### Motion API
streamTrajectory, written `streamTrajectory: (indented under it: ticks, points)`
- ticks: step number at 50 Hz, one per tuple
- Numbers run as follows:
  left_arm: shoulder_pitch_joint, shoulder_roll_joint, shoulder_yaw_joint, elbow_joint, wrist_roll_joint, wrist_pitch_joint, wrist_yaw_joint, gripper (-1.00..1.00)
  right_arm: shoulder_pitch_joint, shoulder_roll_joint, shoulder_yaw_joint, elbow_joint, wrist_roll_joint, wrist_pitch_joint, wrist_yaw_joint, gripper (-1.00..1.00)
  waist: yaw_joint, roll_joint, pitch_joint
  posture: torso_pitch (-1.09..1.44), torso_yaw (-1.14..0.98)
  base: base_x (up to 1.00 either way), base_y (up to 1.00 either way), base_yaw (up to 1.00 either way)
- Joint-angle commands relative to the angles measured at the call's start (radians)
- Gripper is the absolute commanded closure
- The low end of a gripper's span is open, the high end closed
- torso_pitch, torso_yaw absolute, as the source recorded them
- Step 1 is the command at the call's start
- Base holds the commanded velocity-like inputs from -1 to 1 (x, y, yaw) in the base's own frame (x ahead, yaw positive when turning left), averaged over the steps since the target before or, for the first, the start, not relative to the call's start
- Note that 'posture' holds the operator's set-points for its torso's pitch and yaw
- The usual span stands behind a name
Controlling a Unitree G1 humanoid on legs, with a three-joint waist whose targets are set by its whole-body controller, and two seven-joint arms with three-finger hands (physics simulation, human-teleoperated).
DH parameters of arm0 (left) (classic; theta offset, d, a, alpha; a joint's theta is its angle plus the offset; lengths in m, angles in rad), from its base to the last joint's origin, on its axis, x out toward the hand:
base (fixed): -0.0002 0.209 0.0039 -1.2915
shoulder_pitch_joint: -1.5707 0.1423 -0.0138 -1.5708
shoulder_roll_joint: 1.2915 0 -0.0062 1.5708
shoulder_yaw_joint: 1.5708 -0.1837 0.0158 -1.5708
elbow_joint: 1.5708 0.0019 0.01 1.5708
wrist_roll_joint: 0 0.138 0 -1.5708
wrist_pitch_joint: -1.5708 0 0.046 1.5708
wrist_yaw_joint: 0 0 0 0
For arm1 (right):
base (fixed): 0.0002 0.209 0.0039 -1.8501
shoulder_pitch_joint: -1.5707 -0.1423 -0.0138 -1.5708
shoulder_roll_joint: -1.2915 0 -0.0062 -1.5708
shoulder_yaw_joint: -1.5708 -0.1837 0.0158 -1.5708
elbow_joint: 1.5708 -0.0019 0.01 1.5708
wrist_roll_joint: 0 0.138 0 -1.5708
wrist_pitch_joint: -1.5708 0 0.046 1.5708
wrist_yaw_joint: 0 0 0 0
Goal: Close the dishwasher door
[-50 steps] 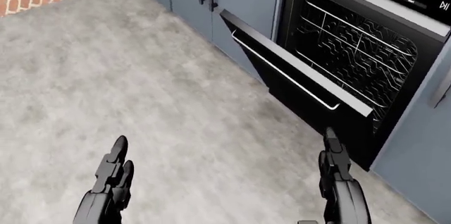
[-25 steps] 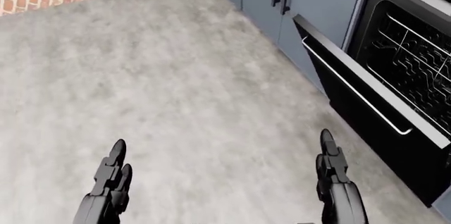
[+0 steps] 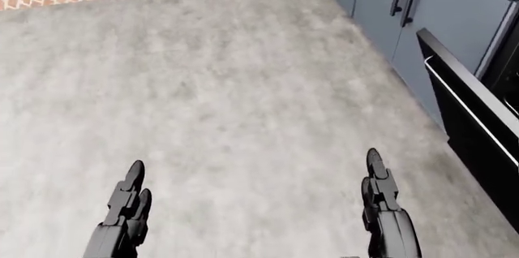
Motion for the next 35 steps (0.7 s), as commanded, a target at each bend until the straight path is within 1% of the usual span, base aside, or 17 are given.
streamTrajectory:
  ticks: [1,6,9,10,12,13,14,17,20,21,22,25,26,30,33,34,35]
  points:
    - [-0.018,-0.006,-0.014,-0.052,-0.004,-0.03,-0.003,-1.0,-0.015,-0.009,-0.015,-0.051,0.0,-0.029,-0.004,-1.0,0.0,0.0,-0.014,0.0,0.0,0.0,0.0,0.41]
    - [-0.018,-0.006,-0.014,-0.052,-0.003,-0.03,-0.002,-1.0,-0.014,-0.009,-0.016,-0.05,0.001,-0.03,-0.003,-1.0,0.0,-0.044,-0.008,0.0,0.0,0.0,0.0,0.41]
    - [-0.015,-0.006,-0.015,-0.056,-0.004,-0.029,-0.003,-1.0,-0.013,-0.009,-0.016,-0.054,0.002,-0.027,-0.002,-1.0,-0.003,-0.08,-0.004,0.0,0.0,0.0,0.0,0.41]
    - [-0.015,-0.006,-0.015,-0.057,-0.003,-0.029,-0.002,-1.0,-0.014,-0.009,-0.015,-0.052,0.002,-0.028,-0.002,-1.0,-0.004,-0.1,-0.004,0.0,0.0,0.0,0.0,0.41]
    - [-0.014,-0.006,-0.016,-0.055,-0.003,-0.031,-0.003,-1.0,-0.015,-0.009,-0.014,-0.051,0.001,-0.029,-0.001,-1.0,-0.011,-0.165,-0.022,0.0,0.0,0.0,0.0,0.41]
    - [-0.014,-0.006,-0.016,-0.054,-0.002,-0.032,-0.002,-1.0,-0.013,-0.009,-0.015,-0.053,0.002,-0.029,-0.001,-1.0,-0.022,-0.105,-0.009,0.0,0.0,0.0,0.0,0.41]
    - [-0.012,-0.006,-0.017,-0.057,-0.002,-0.031,-0.003,-1.0,-0.013,-0.009,-0.015,-0.055,0.002,-0.027,-0.001,-1.0,-0.015,-0.127,-0.006,0.0,0.0,0.0,0.0,0.41]
    - [-0.011,-0.007,-0.019,-0.054,-0.001,-0.034,-0.002,-1.0,-0.013,-0.009,-0.013,-0.058,0.0,-0.022,0.0,-1.0,-0.013,-0.117,-0.013,0.0,0.0,0.0,0.0,0.42]
    - [-0.012,-0.007,-0.019,-0.051,-0.001,-0.036,-0.002,-1.0,-0.016,-0.009,-0.013,-0.058,-0.013,-0.021,-0.013,-1.0,-0.016,-0.084,-0.003,0.0,0.0,0.0,0.0,0.41]
    - [-0.013,-0.006,-0.018,-0.05,-0.001,-0.037,-0.002,-1.0,-0.017,-0.008,-0.016,-0.06,-0.01,-0.019,-0.015,-1.0,-0.031,-0.076,0.009,0.0,0.0,0.0,0.0,0.0]
    - [-0.013,-0.006,-0.016,-0.05,-0.002,-0.036,-0.003,-1.0,-0.016,-0.008,-0.014,-0.064,-0.012,-0.014,-0.016,-1.0,-0.032,-0.068,0.003,0.0,0.0,0.0,0.0,0.0]
    - [-0.013,-0.006,-0.016,-0.052,-0.003,-0.035,-0.003,-1.0,-0.014,-0.007,-0.012,-0.062,-0.016,-0.012,-0.019,-1.0,-0.044,0.001,-0.017,0.0,0.0,0.0,0.0,0.0]
    - [-0.013,-0.006,-0.016,-0.051,-0.002,-0.035,-0.003,-1.0,-0.013,-0.007,-0.011,-0.066,-0.016,-0.009,-0.018,-1.0,-0.042,-0.028,-0.005,0.0,0.0,0.0,0.0,0.0]
    - [-0.013,-0.006,-0.016,-0.056,-0.003,-0.032,-0.004,-1.0,-0.016,-0.008,-0.012,-0.061,-0.018,-0.007,-0.02,-1.0,-0.034,-0.052,-0.018,0.0,0.0,0.0,0.0,0.0]
    - [-0.013,-0.006,-0.016,-0.056,-0.003,-0.031,-0.004,-1.0,-0.019,-0.008,-0.014,-0.059,-0.019,-0.001,-0.022,-1.0,-0.025,-0.062,-0.025,0.0,0.0,0.0,-0.01,0.0]
    - [-0.014,-0.005,-0.015,-0.055,-0.003,-0.032,-0.004,-1.0,-0.02,-0.008,-0.012,-0.056,-0.021,-0.002,-0.022,-1.0,-0.022,-0.055,-0.043,0.0,0.0,0.0,-0.16,0.0]
    - [-0.015,-0.005,-0.014,-0.055,-0.003,-0.032,-0.004,-1.0,-0.02,-0.009,-0.012,-0.054,-0.021,-0.002,-0.022,-1.0,-0.017,-0.052,-0.028,0.0,0.0,0.0,-0.16,0.0]
